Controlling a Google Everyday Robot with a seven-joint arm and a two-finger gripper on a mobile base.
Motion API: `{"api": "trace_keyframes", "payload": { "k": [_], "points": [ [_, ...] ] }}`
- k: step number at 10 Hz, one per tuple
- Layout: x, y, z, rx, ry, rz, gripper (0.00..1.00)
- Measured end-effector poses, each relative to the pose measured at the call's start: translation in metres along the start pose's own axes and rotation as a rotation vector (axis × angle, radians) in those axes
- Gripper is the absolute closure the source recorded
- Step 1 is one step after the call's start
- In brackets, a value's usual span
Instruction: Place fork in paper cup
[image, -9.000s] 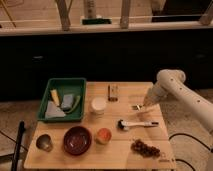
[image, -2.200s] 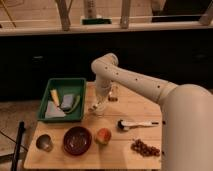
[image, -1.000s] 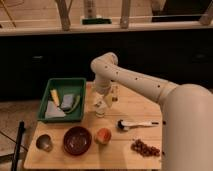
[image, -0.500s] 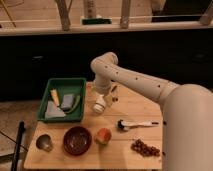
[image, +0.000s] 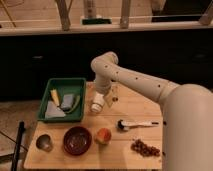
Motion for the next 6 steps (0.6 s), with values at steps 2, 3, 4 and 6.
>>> {"api": "trace_keyframes", "payload": {
  "k": [2, 3, 4, 6],
  "points": [
    [-0.0011, 0.0003, -0.0009, 0.010, 0.000, -0.002, 0.20],
    [-0.0016, 0.0007, -0.0009, 0.013, 0.001, -0.003, 0.20],
    [-0.0024, 0.0008, -0.0010, 0.017, 0.001, -0.005, 0.20],
    [-0.0031, 0.0012, -0.0008, 0.023, -0.001, -0.008, 0.20]
  ]
}}
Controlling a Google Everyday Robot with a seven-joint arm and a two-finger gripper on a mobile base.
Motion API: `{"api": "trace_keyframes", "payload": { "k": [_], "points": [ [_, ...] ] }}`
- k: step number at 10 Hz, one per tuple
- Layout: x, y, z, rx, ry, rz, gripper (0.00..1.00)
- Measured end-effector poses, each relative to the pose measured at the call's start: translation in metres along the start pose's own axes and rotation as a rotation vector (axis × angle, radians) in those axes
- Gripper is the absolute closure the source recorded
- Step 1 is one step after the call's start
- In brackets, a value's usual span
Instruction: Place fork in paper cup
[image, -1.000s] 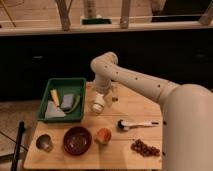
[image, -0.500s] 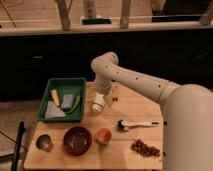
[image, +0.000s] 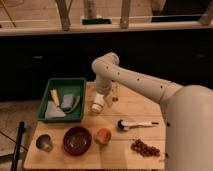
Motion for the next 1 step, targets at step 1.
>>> {"api": "trace_keyframes", "payload": {
  "k": [1],
  "points": [
    [-0.0006, -0.0003, 0.0000, 0.003, -0.001, -0.003, 0.20]
  ]
}}
